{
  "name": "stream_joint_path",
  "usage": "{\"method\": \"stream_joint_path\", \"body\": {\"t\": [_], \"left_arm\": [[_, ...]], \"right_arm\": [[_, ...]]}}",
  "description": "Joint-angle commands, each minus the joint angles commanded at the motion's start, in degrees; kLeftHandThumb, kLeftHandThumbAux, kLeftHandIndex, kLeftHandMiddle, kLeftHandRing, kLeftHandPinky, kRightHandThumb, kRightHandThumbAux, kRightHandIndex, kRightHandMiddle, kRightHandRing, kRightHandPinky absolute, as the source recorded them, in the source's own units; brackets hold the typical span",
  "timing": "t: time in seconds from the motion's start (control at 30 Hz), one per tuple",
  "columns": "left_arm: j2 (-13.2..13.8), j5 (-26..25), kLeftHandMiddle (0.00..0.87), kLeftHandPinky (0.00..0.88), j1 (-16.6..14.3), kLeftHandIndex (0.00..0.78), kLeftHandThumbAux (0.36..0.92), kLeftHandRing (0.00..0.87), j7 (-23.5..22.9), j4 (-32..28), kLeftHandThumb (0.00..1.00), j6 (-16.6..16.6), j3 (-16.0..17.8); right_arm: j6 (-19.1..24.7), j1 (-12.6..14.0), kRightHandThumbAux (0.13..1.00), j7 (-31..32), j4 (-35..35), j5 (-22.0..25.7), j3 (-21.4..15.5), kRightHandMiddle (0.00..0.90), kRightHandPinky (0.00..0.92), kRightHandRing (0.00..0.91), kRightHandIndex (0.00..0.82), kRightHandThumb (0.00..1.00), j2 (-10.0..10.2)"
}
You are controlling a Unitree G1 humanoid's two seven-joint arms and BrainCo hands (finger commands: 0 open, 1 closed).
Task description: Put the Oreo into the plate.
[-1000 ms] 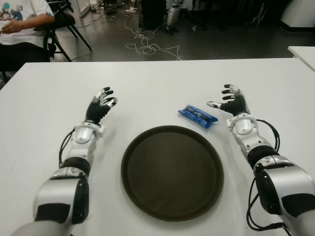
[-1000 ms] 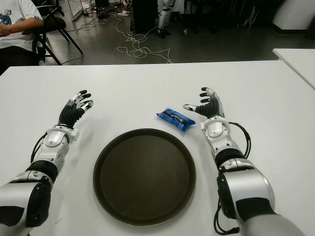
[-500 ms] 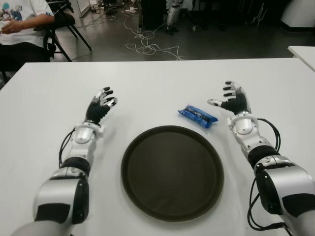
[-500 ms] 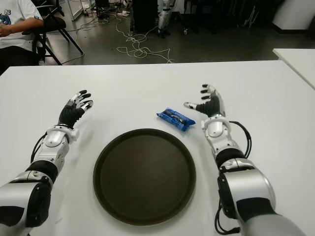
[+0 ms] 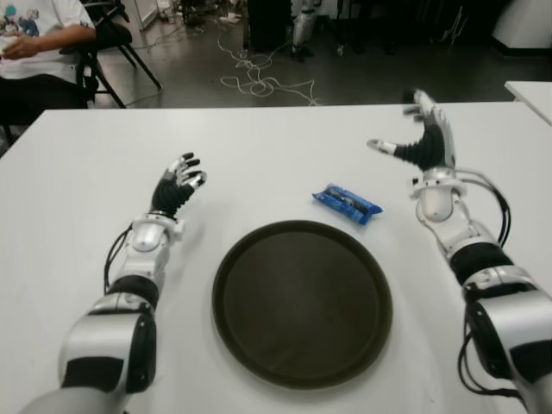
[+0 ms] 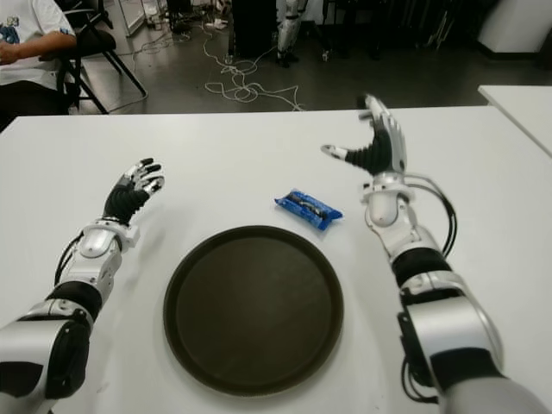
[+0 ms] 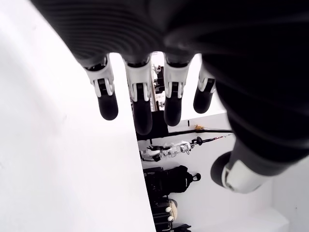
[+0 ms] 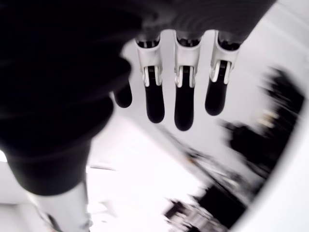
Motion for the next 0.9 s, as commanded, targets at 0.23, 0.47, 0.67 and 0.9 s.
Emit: {"method": "stream_joint_path", "body": {"t": [0.23, 0.47, 0.67, 0.9], "left_arm": [[0.02, -0.14, 0.153, 0.134, 0.12, 0.069, 0.608, 0.145, -0.21, -0.09, 0.106, -0.36, -0.09], [-0.07, -0.56, 0.146, 0.123, 0.09, 0.064, 0.62, 0.139, -0.44, -0.13, 0.119, -0.28, 0.22], [-0.13, -0.5, 0.149, 0.131, 0.11, 0.066, 0.625, 0.141, -0.06, -0.2, 0.126, -0.04, 0.19], [-0.2, -0.58, 0.17, 0.147, 0.21, 0.079, 0.622, 0.157, 0.03, -0.27, 0.133, -0.31, 0.27]], "right_arm": [[7.93, -0.35, 0.768, 3.31, -6.34, -3.81, 1.91, 0.18, 0.193, 0.198, 0.131, 0.0, -1.62], [19.63, 1.27, 0.716, 9.46, -16.49, -8.64, 4.98, 0.135, 0.119, 0.145, 0.091, 0.0, -1.4], [31.82, 2.93, 0.65, 18.78, -23.15, -12.77, 8.33, 0.049, 0.053, 0.05, 0.037, 0.0, -0.44], [37.97, 1.9, 0.598, 22.16, -20.51, -15.68, 12.53, 0.029, 0.048, 0.035, 0.039, 0.0, 1.84]]}}
